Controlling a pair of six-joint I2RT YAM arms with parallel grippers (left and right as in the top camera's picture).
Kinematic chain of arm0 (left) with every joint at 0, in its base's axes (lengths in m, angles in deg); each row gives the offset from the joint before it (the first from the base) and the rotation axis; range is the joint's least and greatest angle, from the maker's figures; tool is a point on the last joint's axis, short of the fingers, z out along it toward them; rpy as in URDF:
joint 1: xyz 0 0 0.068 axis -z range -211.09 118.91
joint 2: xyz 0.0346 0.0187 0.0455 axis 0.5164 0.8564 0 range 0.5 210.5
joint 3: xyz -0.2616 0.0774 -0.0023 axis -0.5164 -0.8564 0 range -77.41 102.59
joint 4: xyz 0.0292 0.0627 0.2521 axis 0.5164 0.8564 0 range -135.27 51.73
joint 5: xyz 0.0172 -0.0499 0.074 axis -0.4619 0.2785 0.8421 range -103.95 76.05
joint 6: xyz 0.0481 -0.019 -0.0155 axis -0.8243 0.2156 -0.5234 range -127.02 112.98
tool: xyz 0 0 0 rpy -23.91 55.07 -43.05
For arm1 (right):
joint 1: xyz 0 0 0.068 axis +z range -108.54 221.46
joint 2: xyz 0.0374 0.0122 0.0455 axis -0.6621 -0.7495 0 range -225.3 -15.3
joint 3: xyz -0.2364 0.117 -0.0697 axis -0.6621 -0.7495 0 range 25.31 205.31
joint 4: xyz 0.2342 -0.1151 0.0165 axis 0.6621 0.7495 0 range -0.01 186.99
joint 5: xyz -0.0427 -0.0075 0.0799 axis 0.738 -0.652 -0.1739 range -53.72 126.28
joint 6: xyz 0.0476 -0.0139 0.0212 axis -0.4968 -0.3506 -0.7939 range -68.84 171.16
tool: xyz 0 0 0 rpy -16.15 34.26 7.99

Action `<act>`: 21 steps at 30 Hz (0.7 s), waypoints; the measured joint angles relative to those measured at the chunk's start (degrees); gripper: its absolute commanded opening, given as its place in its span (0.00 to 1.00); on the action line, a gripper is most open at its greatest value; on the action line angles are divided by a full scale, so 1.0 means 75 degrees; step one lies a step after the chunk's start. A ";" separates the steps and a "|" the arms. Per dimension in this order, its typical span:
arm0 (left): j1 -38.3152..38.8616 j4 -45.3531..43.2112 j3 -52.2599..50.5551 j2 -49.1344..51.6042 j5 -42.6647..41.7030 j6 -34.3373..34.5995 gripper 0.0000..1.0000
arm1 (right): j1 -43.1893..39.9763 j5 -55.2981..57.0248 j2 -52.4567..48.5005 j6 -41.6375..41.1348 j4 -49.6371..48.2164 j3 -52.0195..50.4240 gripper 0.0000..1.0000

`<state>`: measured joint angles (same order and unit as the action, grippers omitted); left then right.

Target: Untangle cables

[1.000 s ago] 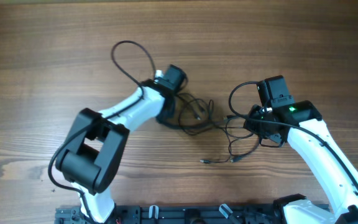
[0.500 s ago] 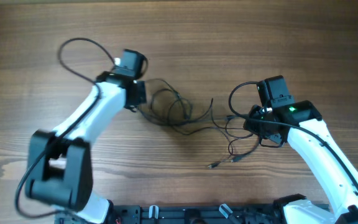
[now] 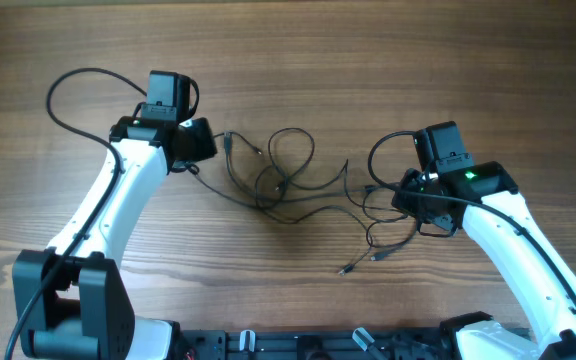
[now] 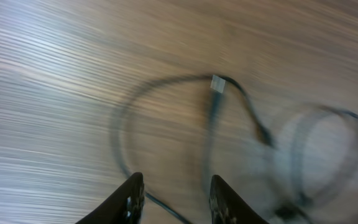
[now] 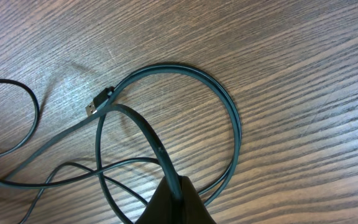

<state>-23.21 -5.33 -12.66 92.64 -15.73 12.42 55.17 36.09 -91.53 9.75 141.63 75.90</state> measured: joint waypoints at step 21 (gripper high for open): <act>0.2092 0.0099 -0.0487 0.0017 -0.1029 0.0140 0.49 | 0.0000 -0.0472 0.0000 0.0067 -0.0201 0.0000 0.04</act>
<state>-7.52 -4.58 -16.31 92.77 -23.45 13.47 55.17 32.55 -91.53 10.26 140.12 75.90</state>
